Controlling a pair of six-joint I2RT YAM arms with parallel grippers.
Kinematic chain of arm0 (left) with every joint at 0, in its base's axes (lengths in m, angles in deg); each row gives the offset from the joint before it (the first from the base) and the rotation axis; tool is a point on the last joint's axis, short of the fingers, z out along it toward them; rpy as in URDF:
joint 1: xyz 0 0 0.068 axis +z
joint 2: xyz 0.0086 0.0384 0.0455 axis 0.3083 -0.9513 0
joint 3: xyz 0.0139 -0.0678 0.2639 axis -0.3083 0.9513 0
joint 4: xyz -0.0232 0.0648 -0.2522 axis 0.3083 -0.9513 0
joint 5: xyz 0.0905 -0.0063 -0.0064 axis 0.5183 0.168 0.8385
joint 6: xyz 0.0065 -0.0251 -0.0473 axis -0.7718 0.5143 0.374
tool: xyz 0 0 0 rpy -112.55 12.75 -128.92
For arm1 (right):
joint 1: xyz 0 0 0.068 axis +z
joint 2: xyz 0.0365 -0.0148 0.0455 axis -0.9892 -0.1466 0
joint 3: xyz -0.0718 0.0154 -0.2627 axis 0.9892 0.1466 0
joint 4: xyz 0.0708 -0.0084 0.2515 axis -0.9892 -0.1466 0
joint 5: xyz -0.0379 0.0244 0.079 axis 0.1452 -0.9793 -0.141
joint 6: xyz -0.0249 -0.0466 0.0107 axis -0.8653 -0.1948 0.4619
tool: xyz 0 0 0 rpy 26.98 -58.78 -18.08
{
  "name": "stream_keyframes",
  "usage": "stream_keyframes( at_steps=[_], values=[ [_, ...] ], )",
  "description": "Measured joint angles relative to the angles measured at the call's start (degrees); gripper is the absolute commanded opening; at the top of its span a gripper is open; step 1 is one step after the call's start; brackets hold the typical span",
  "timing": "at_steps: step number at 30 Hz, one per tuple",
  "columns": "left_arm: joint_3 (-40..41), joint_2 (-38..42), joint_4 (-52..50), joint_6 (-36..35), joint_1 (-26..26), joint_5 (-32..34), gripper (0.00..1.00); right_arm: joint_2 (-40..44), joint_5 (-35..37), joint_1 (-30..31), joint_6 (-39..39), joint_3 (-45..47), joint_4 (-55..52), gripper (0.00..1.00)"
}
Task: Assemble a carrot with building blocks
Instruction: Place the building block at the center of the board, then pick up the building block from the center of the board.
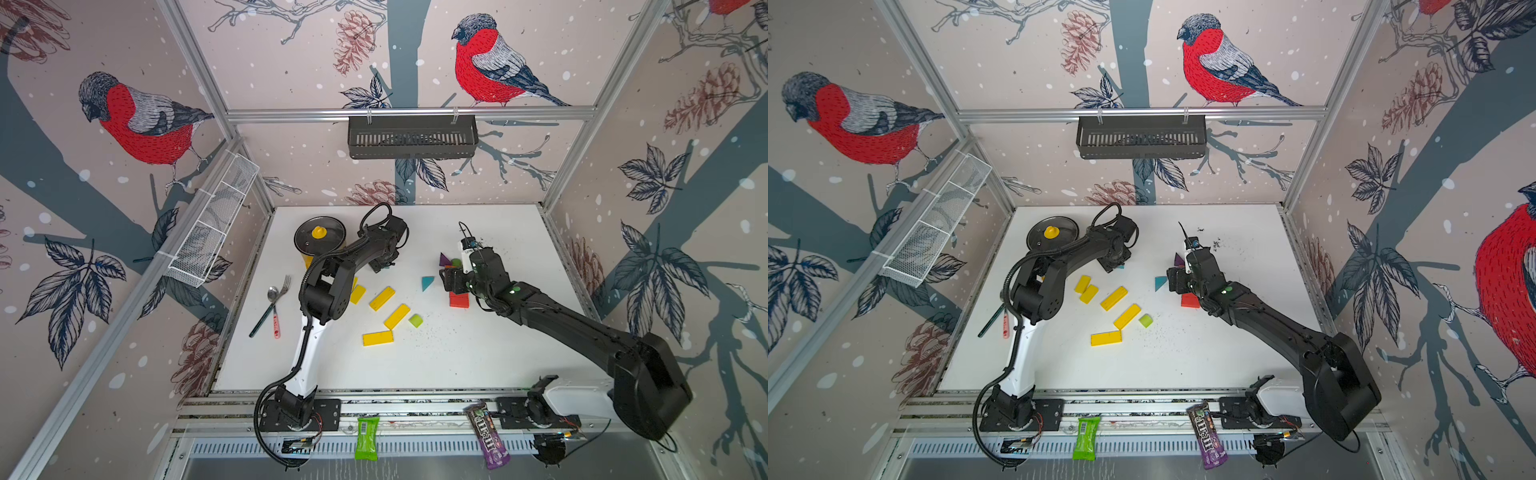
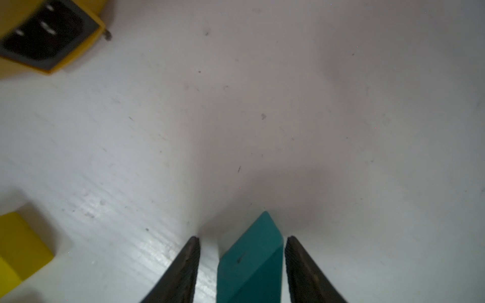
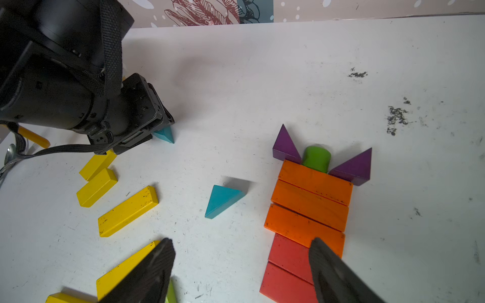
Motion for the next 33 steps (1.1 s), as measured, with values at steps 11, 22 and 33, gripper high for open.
stream_keyframes(
  at_steps=[11,22,33],
  values=[
    [5.6,12.7,1.7,-5.4,-0.1,0.4,0.69,0.6,1.5,0.1,-0.4,0.3,0.0,1.00],
    [24.1,43.1,15.7,-22.5,-0.1,3.1,0.96,11.8,5.5,-1.6,0.0,8.3,7.0,0.66],
    [55.0,65.7,51.5,-33.9,5.0,3.3,0.97,-0.3,4.6,12.6,-5.8,2.0,5.3,0.45]
  ],
)
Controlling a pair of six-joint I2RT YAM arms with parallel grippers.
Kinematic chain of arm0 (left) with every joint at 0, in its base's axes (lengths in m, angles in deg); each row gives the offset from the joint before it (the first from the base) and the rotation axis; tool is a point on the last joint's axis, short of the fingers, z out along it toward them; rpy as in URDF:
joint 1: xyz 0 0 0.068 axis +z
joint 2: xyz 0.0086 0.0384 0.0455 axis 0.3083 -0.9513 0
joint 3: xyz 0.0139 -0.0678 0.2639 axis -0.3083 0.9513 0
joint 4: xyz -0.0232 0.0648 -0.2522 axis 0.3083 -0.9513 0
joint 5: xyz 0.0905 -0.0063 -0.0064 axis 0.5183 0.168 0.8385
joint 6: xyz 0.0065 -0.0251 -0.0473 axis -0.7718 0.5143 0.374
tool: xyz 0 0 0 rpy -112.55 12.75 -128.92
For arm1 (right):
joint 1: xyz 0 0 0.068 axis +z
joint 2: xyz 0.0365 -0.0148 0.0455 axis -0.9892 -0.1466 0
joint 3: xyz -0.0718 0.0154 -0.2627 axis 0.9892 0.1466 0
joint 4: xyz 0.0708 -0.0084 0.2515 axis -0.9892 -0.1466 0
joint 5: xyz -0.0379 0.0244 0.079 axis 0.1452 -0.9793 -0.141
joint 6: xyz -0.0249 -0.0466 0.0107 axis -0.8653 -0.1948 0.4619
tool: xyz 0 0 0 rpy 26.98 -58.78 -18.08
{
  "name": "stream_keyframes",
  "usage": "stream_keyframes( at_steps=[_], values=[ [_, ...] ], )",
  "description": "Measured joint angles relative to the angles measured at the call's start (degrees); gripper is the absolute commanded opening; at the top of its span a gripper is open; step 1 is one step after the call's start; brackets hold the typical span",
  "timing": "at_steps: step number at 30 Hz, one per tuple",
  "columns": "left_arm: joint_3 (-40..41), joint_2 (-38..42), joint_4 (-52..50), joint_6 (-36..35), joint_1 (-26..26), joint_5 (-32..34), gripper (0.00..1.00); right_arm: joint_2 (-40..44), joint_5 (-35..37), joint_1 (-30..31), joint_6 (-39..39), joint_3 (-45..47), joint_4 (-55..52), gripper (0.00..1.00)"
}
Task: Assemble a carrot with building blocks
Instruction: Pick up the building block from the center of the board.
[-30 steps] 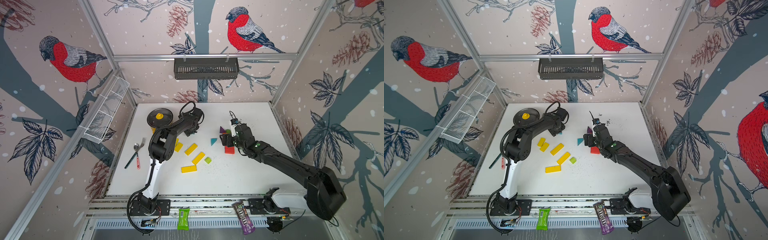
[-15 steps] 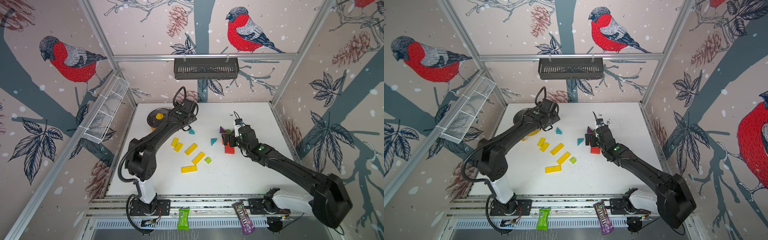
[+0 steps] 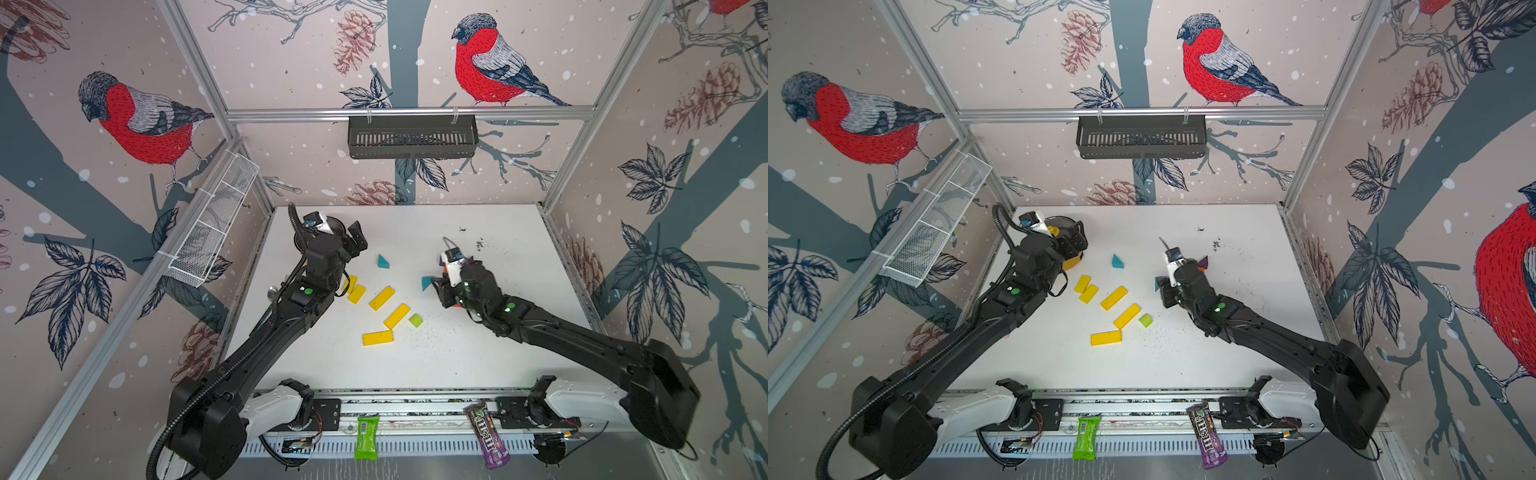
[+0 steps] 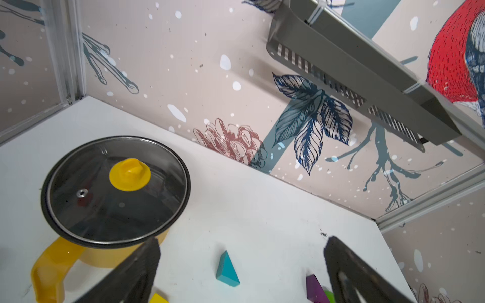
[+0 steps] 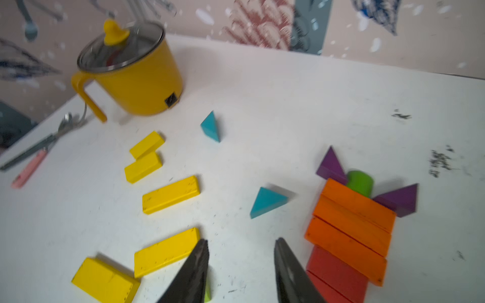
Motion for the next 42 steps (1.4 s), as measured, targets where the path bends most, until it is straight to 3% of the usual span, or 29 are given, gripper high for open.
stream_keyframes(
  at_steps=[7,13,20,31,35,42],
  values=[
    [1.0,-1.2,4.0,2.0,3.5,-6.1,0.97,-16.0,-3.4,3.0,-3.7,-9.1,-9.8,0.55],
    [0.3,-4.4,2.9,6.2,5.1,-14.7,0.96,-18.2,-5.5,5.8,-6.1,-9.0,-13.0,0.58],
    [-1.7,-7.6,1.1,10.1,5.4,-20.3,0.94,-19.4,-6.5,7.6,-6.4,-7.3,-14.4,0.58],
    [-2.0,-8.5,-0.4,12.1,5.5,-24.1,0.94,-23.6,-5.4,8.3,-4.9,-7.2,-12.8,0.49],
    [-2.0,-8.3,-0.4,12.4,5.5,-24.5,0.93,-25.0,-5.0,8.3,-4.9,-8.5,-12.0,0.39],
    [-2.0,-7.6,-0.4,12.5,6.0,-25.6,0.93,-25.3,-3.9,8.5,-5.1,-9.2,-12.2,0.30]
  ],
)
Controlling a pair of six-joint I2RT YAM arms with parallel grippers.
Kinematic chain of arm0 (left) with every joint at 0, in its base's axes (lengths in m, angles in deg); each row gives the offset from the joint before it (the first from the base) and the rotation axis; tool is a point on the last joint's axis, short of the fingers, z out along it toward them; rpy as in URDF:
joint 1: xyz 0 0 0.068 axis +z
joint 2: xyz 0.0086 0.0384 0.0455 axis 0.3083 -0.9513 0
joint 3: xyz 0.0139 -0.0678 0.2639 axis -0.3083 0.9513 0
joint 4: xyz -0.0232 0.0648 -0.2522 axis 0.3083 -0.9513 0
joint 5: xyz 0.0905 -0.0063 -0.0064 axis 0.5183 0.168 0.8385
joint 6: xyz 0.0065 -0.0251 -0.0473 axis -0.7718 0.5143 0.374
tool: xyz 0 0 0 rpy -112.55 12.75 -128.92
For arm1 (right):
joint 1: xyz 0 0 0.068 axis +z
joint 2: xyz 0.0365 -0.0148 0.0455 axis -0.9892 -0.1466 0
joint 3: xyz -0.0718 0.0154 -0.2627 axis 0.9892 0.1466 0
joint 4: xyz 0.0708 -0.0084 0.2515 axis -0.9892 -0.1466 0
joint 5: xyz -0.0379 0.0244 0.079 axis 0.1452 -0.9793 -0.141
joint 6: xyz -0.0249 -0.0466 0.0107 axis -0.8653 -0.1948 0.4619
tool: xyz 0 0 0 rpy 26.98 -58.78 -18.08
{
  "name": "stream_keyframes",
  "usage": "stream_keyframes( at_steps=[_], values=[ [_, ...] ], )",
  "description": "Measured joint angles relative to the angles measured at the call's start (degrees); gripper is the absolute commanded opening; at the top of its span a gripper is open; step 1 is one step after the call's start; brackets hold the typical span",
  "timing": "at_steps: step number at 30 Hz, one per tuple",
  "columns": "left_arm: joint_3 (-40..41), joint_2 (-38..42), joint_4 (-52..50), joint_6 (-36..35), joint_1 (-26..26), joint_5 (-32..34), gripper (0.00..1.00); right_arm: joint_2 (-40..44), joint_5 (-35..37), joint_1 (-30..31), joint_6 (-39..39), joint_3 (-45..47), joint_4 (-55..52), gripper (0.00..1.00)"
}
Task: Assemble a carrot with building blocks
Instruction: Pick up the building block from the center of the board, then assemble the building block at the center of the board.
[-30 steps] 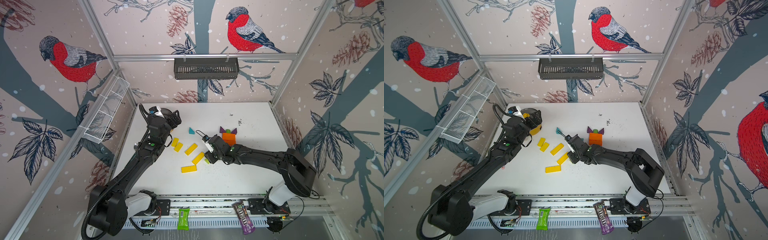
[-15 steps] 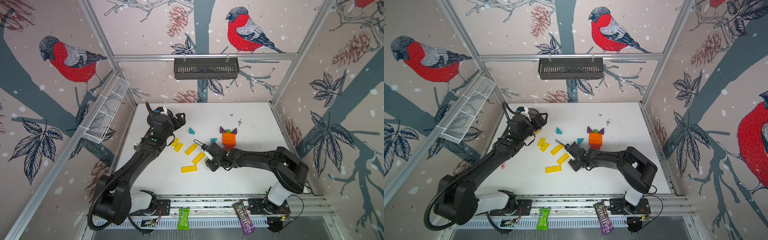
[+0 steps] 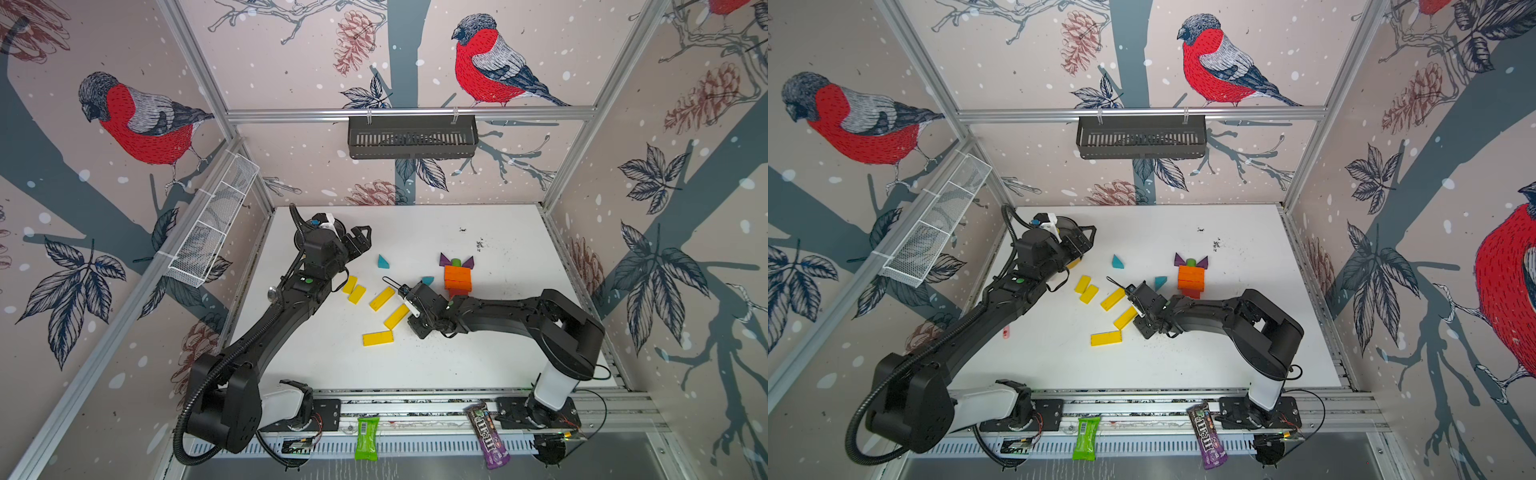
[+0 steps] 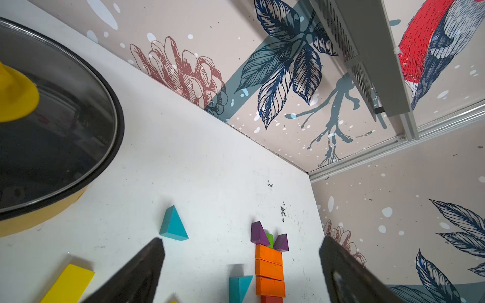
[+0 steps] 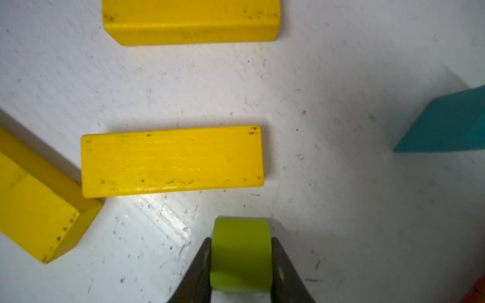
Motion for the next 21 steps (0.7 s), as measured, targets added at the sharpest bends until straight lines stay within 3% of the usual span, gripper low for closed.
stream_keyframes(
  at_steps=[9,21],
  values=[
    [0.0,-0.1,0.5,1.0,2.1,-1.5,0.92,3.6,3.5,-1.4,-2.0,-5.7,-3.4,0.29],
    [0.2,-1.0,1.0,1.6,2.4,-2.0,0.91,-17.2,1.5,-10.6,-12.5,-30.6,-3.5,0.29]
  ],
)
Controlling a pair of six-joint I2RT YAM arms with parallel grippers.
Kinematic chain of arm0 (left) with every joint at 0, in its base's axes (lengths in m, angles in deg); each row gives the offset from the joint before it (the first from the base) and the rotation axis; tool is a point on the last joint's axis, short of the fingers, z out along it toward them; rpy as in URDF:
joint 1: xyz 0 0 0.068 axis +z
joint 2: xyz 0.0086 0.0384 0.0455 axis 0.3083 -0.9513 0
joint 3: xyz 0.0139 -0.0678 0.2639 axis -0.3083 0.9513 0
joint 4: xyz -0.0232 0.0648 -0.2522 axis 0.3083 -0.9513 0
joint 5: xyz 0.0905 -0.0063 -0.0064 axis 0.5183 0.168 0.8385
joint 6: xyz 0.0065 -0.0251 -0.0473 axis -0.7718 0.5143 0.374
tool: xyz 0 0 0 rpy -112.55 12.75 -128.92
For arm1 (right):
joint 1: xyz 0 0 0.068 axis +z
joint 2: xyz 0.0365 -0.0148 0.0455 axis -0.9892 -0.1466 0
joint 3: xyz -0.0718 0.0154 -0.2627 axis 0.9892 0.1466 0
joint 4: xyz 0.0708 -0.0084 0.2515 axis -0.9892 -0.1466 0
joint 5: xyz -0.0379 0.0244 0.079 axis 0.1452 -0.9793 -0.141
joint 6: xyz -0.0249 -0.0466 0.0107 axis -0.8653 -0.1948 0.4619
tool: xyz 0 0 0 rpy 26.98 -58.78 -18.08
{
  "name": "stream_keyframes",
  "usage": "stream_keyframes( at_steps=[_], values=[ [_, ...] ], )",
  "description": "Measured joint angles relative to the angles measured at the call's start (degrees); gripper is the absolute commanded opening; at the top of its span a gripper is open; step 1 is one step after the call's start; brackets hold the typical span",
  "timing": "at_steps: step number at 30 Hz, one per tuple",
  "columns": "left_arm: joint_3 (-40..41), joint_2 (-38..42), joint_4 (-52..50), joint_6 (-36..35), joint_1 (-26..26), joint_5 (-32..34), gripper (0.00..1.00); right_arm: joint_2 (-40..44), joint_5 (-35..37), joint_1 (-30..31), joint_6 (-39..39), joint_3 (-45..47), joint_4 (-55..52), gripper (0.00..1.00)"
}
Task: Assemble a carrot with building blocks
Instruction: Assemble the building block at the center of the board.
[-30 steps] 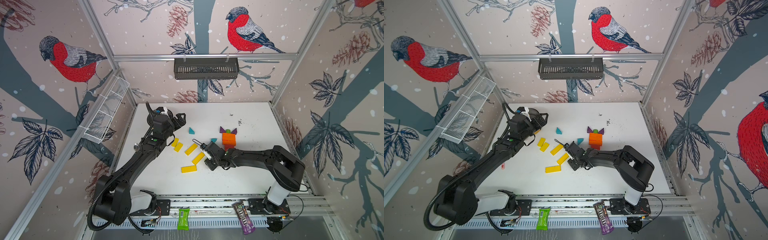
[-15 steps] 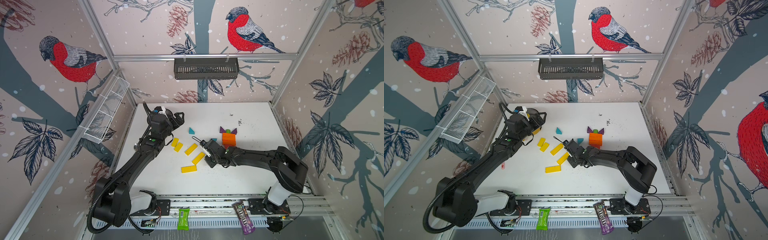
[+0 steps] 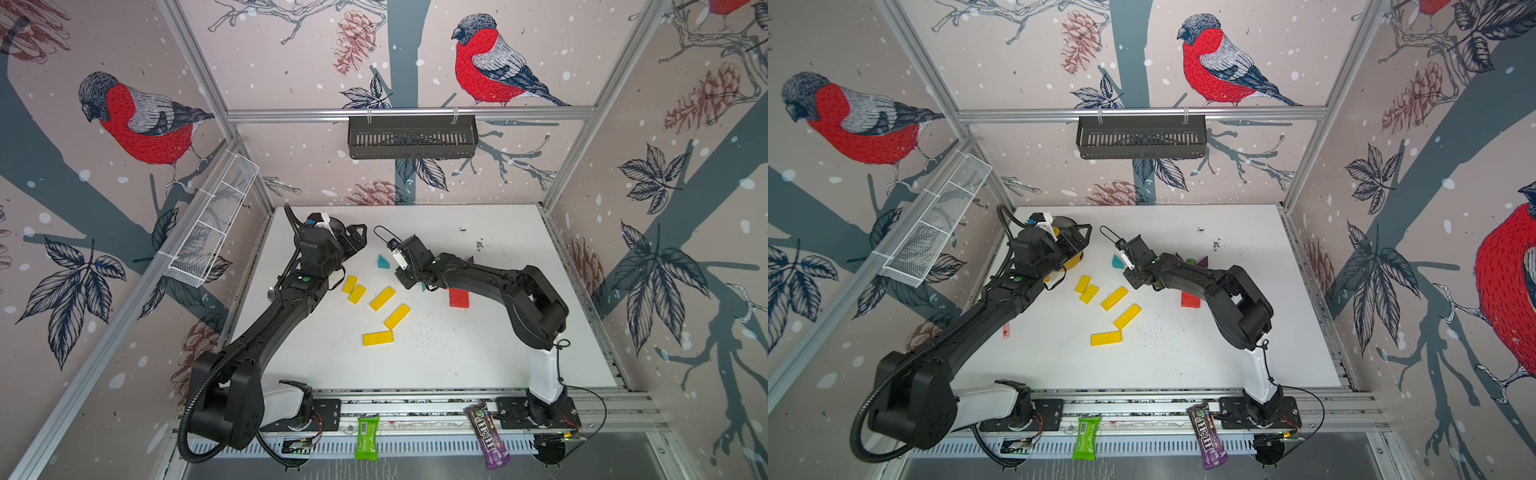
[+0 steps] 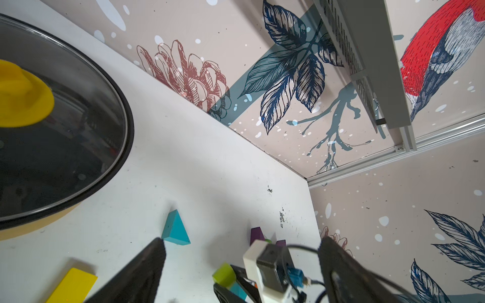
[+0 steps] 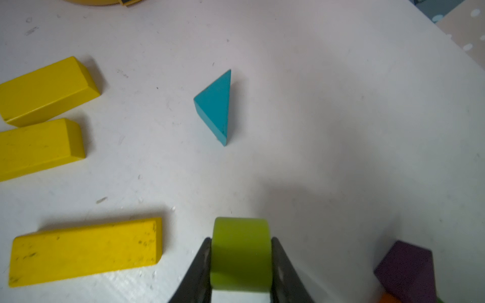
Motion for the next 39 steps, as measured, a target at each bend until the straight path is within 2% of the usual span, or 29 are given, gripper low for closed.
stream_keyframes(
  at_steps=[7,15,22,25,33,39],
  values=[
    [0.0,-0.1,0.0,0.6,0.1,0.0,0.91,-6.1,-2.3,-2.1,-3.8,-5.3,-1.3,0.32],
    [0.0,-0.7,0.0,0.9,0.3,-0.9,0.91,-11.4,-4.6,-1.9,-5.5,-9.9,-2.2,0.34],
    [0.1,-0.9,0.1,1.0,0.4,-0.9,0.91,-12.2,-4.6,-2.1,-6.3,-10.6,-1.1,0.53],
    [0.1,-1.1,0.0,1.0,0.5,-1.0,0.91,-12.2,-4.3,-2.2,-6.7,-10.7,-0.9,0.57],
    [0.1,-1.6,0.1,1.3,0.7,-1.4,0.90,-8.9,-1.0,-1.3,-3.7,-6.8,-2.3,0.57],
    [0.1,-1.9,0.2,2.1,0.9,-2.7,0.90,-8.5,0.7,-0.6,-0.7,-5.6,-2.3,0.50]
  ],
)
